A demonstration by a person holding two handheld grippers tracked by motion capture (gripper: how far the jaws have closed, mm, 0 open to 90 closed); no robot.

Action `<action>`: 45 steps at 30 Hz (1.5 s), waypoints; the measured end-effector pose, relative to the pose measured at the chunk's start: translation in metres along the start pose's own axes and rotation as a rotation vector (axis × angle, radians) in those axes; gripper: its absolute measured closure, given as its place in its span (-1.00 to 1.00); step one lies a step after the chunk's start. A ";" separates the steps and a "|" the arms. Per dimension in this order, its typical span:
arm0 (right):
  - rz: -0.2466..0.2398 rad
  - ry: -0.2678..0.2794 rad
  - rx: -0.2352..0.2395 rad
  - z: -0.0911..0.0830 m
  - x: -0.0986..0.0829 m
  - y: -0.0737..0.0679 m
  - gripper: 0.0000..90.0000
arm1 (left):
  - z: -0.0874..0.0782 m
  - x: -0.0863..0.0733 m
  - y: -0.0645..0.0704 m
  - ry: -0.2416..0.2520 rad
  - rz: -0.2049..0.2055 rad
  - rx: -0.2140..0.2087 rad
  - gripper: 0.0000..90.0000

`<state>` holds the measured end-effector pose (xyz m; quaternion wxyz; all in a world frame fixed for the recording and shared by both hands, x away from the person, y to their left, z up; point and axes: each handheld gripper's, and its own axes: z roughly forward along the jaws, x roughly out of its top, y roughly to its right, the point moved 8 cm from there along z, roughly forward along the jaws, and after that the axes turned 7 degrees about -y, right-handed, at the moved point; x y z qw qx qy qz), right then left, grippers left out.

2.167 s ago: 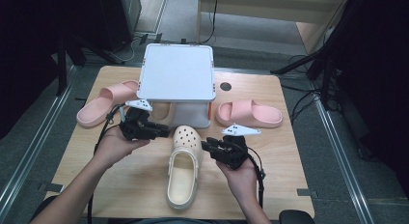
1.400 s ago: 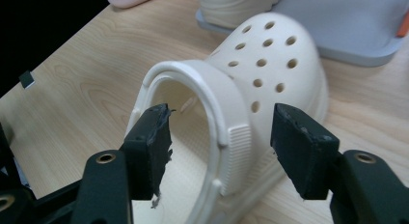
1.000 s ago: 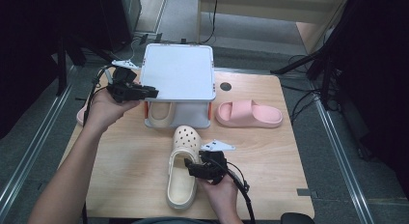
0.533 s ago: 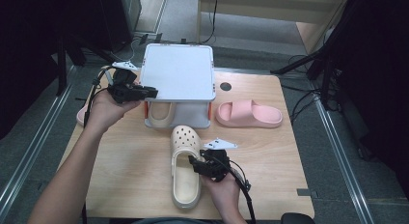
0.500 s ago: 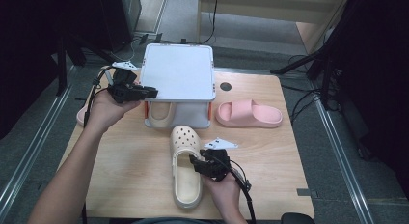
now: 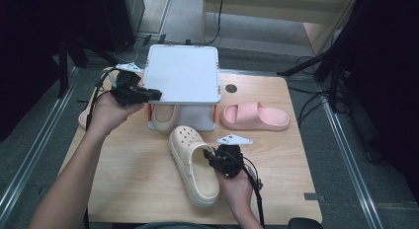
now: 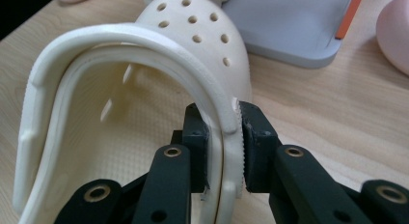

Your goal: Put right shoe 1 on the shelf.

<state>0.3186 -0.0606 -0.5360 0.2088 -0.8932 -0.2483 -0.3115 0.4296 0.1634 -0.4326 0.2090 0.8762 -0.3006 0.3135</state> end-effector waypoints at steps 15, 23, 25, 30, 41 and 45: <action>0.004 0.039 -0.114 -0.001 0.049 0.037 0.70 | 0.000 0.000 0.000 -0.006 -0.013 -0.019 0.82; 0.014 0.013 -0.191 0.028 0.067 0.049 0.69 | 0.000 0.000 -0.001 -0.005 -0.015 -0.026 0.82; 0.021 0.016 -0.210 0.033 0.069 0.050 0.68 | 0.000 0.000 -0.001 -0.006 -0.016 -0.026 0.81; 0.017 0.024 -0.229 0.039 0.073 0.049 0.66 | 0.000 0.000 -0.001 -0.006 -0.018 -0.026 0.81; 0.022 0.018 -0.119 0.038 0.068 0.041 0.29 | 0.001 0.000 0.000 -0.005 -0.016 -0.031 0.81; 0.018 0.050 -0.076 0.023 0.067 0.037 0.23 | 0.001 0.000 0.000 -0.004 -0.018 -0.030 0.81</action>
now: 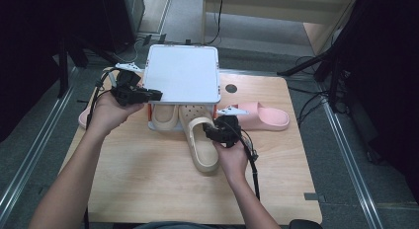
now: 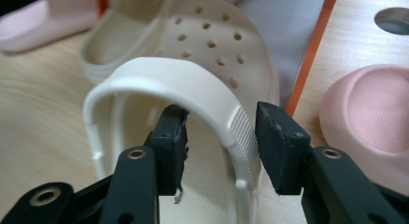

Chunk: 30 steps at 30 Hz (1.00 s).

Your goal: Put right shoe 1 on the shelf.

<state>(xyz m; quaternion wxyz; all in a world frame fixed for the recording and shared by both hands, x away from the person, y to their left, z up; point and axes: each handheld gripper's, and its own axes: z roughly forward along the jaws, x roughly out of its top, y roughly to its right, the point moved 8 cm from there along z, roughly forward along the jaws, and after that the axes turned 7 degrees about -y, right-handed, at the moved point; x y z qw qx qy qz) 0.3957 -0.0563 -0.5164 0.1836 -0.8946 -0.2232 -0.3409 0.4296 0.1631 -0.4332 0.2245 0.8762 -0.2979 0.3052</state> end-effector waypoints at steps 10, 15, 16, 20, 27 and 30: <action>-0.038 -0.011 0.057 -0.026 -0.018 -0.008 0.16 | 0.000 0.000 0.000 -0.001 0.001 -0.001 0.81; -0.032 0.005 0.066 -0.029 -0.013 -0.007 0.17 | 0.000 0.000 0.000 -0.001 -0.001 -0.009 0.81; -0.031 0.017 0.067 -0.034 -0.012 -0.007 0.25 | 0.000 0.000 -0.001 -0.003 0.000 -0.013 0.80; -0.042 0.036 0.071 -0.039 -0.010 -0.006 0.62 | 0.001 0.001 0.000 0.000 -0.002 -0.012 0.80; -0.044 -0.001 0.082 -0.024 -0.011 0.000 0.85 | 0.001 0.001 0.000 0.001 -0.002 -0.015 0.80; -0.053 -0.006 0.089 -0.028 -0.015 -0.001 0.99 | 0.001 0.001 -0.001 0.000 -0.001 -0.018 0.80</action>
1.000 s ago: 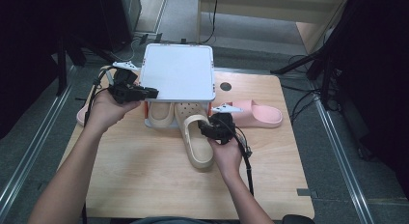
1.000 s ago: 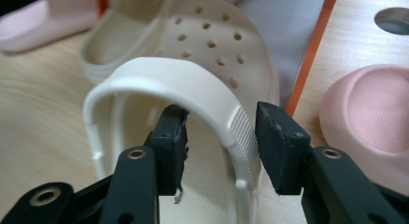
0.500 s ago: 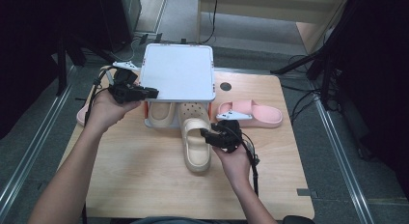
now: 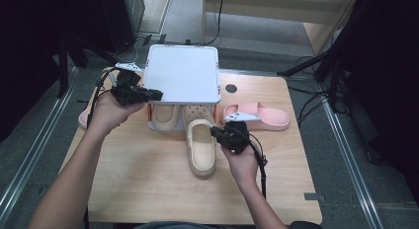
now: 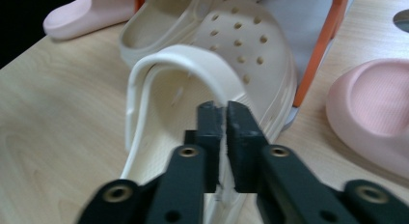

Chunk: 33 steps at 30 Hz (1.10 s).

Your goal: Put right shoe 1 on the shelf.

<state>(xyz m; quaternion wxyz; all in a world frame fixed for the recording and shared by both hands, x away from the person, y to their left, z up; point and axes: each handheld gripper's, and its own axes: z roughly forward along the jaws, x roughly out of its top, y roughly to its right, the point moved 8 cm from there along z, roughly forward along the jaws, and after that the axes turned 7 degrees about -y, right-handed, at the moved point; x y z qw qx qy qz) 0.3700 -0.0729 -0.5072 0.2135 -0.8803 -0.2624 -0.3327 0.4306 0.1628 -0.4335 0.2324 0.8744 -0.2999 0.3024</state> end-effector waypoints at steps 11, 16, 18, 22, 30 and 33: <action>-0.038 0.016 0.015 -0.026 -0.032 -0.019 0.99 | 0.000 0.000 0.001 -0.001 -0.003 0.003 0.81; -0.047 -0.021 0.030 -0.031 -0.058 -0.030 0.99 | 0.000 0.001 0.000 -0.013 0.001 0.000 0.80; -0.053 -0.050 0.047 -0.031 -0.072 -0.036 0.99 | 0.000 0.002 0.000 -0.018 0.006 0.002 0.80; -0.070 -0.083 0.063 -0.027 -0.085 -0.044 0.99 | 0.001 0.003 0.000 -0.020 0.003 -0.001 0.81; -0.098 -0.136 0.072 -0.011 -0.098 -0.052 1.00 | 0.001 0.003 -0.002 -0.020 0.001 -0.021 0.83; -0.101 -0.146 0.075 -0.005 -0.097 -0.051 1.00 | 0.001 0.003 -0.002 -0.020 0.001 -0.019 0.83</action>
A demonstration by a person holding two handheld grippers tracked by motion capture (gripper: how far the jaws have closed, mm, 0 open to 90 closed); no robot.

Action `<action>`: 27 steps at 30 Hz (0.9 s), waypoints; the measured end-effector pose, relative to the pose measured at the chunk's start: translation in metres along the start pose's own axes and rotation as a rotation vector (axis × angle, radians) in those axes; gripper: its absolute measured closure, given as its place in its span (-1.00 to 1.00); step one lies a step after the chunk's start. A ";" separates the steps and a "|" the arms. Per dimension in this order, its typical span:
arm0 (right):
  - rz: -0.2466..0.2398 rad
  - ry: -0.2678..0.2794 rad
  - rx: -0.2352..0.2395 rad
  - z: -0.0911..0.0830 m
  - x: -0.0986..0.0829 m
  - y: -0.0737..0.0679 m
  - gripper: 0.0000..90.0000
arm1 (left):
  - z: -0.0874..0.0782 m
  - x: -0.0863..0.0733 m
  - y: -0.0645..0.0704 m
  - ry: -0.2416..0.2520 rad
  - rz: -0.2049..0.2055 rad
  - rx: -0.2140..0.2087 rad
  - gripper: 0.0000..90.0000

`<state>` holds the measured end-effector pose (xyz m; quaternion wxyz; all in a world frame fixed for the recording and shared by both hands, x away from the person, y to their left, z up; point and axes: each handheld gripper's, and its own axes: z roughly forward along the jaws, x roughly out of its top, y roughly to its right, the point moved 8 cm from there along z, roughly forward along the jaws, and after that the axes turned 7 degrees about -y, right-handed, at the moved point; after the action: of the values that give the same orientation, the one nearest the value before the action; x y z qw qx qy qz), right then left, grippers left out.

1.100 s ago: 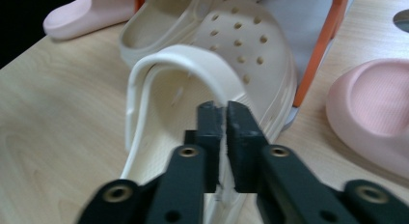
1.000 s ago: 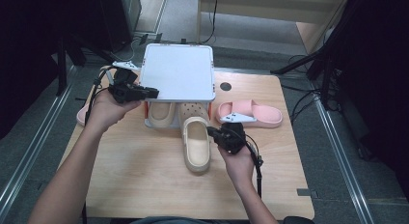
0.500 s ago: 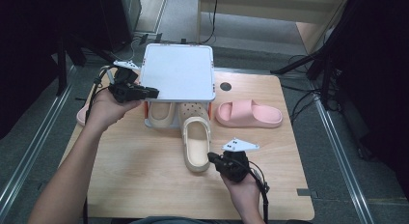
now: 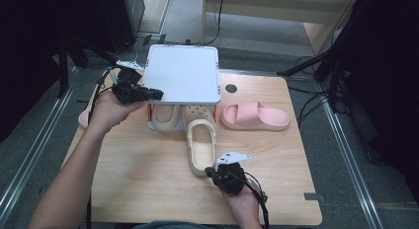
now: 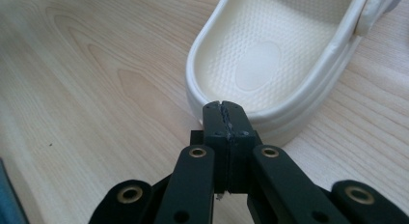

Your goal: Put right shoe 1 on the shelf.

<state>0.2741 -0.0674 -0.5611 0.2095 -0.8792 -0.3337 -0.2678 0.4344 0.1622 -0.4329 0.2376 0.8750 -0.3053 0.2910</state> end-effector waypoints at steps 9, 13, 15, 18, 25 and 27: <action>-0.010 0.007 -0.022 0.009 0.010 -0.002 1.00 | 0.001 0.000 -0.001 0.003 0.006 0.018 0.89; -0.013 0.017 -0.022 0.012 0.016 -0.002 1.00 | 0.001 0.000 -0.001 0.003 0.006 0.016 0.89; -0.014 0.029 -0.019 0.014 0.021 -0.004 1.00 | 0.001 0.000 -0.001 0.003 0.007 0.016 0.89; -0.026 0.049 -0.021 0.014 0.030 -0.007 1.00 | 0.001 0.000 -0.001 0.004 0.008 0.017 0.89; -0.041 0.064 -0.028 0.014 0.038 -0.010 1.00 | 0.001 0.000 -0.001 0.005 0.007 0.015 0.89; -0.058 0.058 -0.022 0.010 0.029 -0.018 1.00 | 0.001 0.000 -0.001 0.006 0.006 0.013 0.89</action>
<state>0.2833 -0.0356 -0.5481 0.2016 -0.8634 -0.3498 -0.3026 0.4356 0.1625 -0.4340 0.2321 0.8747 -0.3052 0.2965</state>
